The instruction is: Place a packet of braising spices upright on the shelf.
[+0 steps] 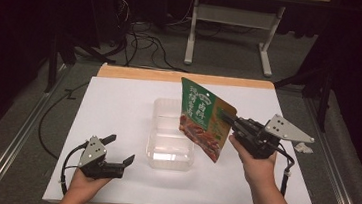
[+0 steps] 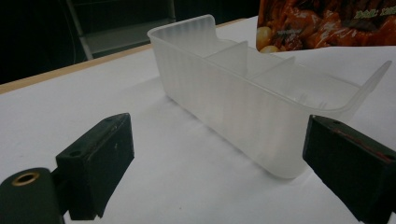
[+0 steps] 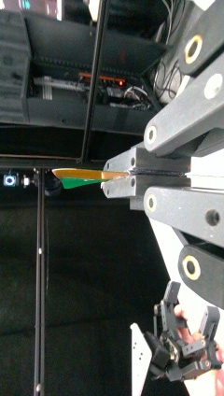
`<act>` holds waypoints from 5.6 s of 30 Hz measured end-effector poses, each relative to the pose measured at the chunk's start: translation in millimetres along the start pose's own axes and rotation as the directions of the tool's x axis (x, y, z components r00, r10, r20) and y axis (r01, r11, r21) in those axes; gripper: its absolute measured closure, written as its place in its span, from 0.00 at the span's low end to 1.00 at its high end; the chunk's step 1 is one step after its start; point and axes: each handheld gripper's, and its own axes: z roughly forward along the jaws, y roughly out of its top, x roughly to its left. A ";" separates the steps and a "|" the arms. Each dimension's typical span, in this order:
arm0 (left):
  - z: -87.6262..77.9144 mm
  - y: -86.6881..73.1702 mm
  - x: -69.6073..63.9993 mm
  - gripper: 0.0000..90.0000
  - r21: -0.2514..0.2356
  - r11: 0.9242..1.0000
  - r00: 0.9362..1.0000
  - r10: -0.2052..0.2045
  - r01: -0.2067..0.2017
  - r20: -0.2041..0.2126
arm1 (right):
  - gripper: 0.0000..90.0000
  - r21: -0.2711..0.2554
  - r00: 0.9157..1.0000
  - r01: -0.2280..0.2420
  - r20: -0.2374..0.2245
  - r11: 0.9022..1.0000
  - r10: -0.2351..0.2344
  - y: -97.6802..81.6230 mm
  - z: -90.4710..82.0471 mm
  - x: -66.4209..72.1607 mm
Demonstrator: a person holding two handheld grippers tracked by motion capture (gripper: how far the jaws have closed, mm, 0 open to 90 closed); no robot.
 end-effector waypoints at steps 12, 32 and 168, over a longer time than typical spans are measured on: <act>-0.8 0.2 3.4 0.08 -0.004 1.000 1.000 -0.022 0.021 -0.010 | 1.00 0.009 0.998 -0.001 -0.057 1.000 0.001 -4.7 28.1 16.3; -0.2 0.3 2.3 0.07 -0.003 1.000 1.000 -0.015 0.015 0.002 | 1.00 -0.006 0.992 0.016 -0.124 1.000 -0.017 -4.3 37.7 29.9; 5.3 -4.5 2.7 0.08 0.046 0.998 0.999 -0.034 0.035 -0.009 | 0.06 0.202 0.924 -0.112 0.383 0.973 0.027 -96.1 -102.8 -56.8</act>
